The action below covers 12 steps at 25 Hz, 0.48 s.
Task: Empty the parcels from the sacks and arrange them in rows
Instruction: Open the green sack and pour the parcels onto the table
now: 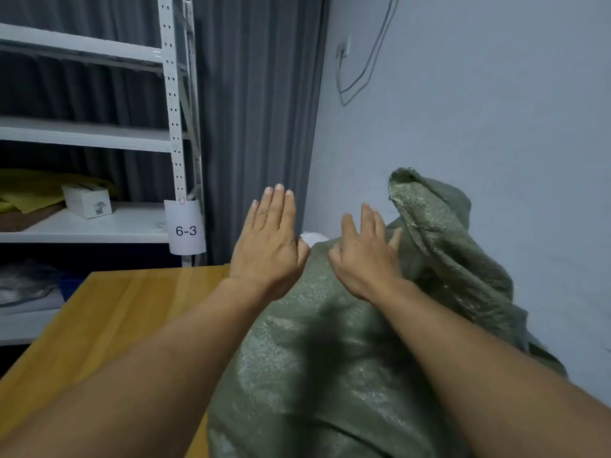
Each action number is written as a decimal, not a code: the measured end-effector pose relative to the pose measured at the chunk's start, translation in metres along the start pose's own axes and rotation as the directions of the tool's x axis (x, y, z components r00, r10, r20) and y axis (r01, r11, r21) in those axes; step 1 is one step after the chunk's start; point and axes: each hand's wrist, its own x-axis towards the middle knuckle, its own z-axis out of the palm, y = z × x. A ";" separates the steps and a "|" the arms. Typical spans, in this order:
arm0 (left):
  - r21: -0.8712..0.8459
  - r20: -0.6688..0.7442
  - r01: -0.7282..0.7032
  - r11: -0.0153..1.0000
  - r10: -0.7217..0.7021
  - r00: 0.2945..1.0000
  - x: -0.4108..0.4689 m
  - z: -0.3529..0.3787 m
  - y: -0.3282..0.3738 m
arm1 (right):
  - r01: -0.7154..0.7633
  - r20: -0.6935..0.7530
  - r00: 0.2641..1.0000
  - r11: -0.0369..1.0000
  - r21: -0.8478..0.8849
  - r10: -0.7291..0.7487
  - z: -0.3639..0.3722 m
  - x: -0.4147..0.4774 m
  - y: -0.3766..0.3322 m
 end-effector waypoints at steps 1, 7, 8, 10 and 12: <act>0.001 0.014 -0.012 1.000 0.012 1.000 0.002 0.006 0.011 | -0.024 0.038 0.999 0.999 -0.035 0.025 0.000 -0.001 0.011; -0.134 0.076 -0.104 0.986 0.115 0.991 0.015 0.018 0.067 | -0.019 0.195 0.978 0.954 -0.298 0.080 -0.004 -0.009 0.062; -0.186 0.045 -0.133 0.974 0.143 0.989 0.018 0.011 0.074 | 0.002 0.215 0.974 0.944 -0.329 0.072 -0.007 -0.011 0.065; -0.380 -0.102 -0.316 0.869 0.300 0.949 0.026 -0.009 0.100 | 0.030 0.240 0.969 0.931 -0.364 0.062 -0.009 -0.016 0.075; -0.475 -0.238 -0.539 0.695 0.489 0.840 0.034 -0.032 0.129 | -0.042 0.269 0.958 0.974 -0.222 0.103 -0.007 -0.012 0.068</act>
